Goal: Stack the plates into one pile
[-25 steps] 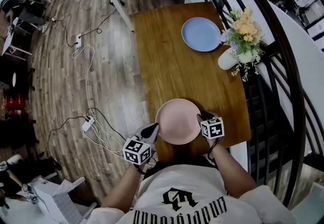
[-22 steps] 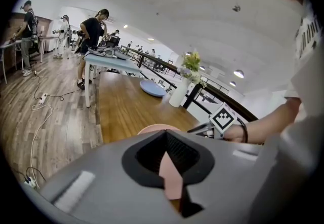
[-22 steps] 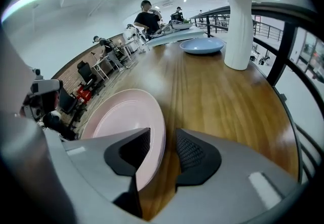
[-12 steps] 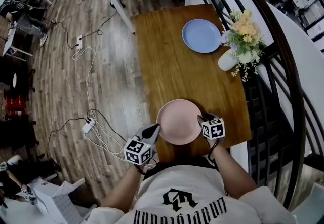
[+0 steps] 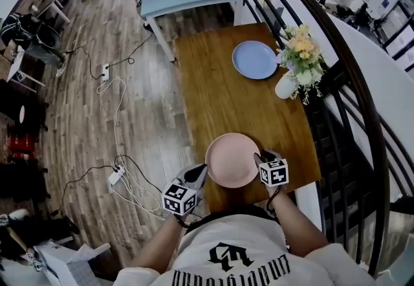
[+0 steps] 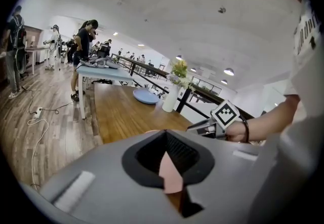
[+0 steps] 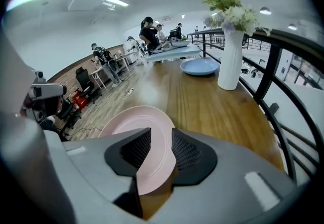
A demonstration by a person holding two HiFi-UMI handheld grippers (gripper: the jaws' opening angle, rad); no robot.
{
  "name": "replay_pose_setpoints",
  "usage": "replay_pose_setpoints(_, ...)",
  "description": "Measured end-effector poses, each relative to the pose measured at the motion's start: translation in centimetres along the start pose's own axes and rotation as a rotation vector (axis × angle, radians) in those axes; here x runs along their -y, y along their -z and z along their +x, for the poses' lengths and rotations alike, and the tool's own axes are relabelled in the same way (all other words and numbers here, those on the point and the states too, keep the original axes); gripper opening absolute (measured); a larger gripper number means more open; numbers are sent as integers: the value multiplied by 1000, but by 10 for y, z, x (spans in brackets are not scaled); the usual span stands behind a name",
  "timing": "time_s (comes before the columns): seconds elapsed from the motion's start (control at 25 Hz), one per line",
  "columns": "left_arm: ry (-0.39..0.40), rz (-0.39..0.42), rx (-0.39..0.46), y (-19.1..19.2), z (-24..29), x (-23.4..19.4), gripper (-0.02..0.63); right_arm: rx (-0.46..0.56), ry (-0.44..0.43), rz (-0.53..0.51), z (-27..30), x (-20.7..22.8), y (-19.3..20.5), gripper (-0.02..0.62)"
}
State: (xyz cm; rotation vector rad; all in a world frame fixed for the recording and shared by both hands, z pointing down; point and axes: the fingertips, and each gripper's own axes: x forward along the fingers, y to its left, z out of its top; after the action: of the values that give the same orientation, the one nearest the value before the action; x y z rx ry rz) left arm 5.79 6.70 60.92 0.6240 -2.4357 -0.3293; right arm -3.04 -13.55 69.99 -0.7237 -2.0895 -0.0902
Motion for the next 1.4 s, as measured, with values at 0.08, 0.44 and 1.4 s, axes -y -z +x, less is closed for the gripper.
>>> replay_pose_setpoints(0.08, 4, 21, 6, -4, -8, 4, 46, 25, 4, -2, -12, -6, -6, 127)
replay_pose_setpoints(0.44, 25, 104, 73, -30, -49, 18, 46, 141, 2, -14, -60, -43, -26, 126)
replay_pose_setpoints(1.4, 98, 218, 357, -125, -121, 79, 46, 491, -51, -100, -201, -121, -103, 3)
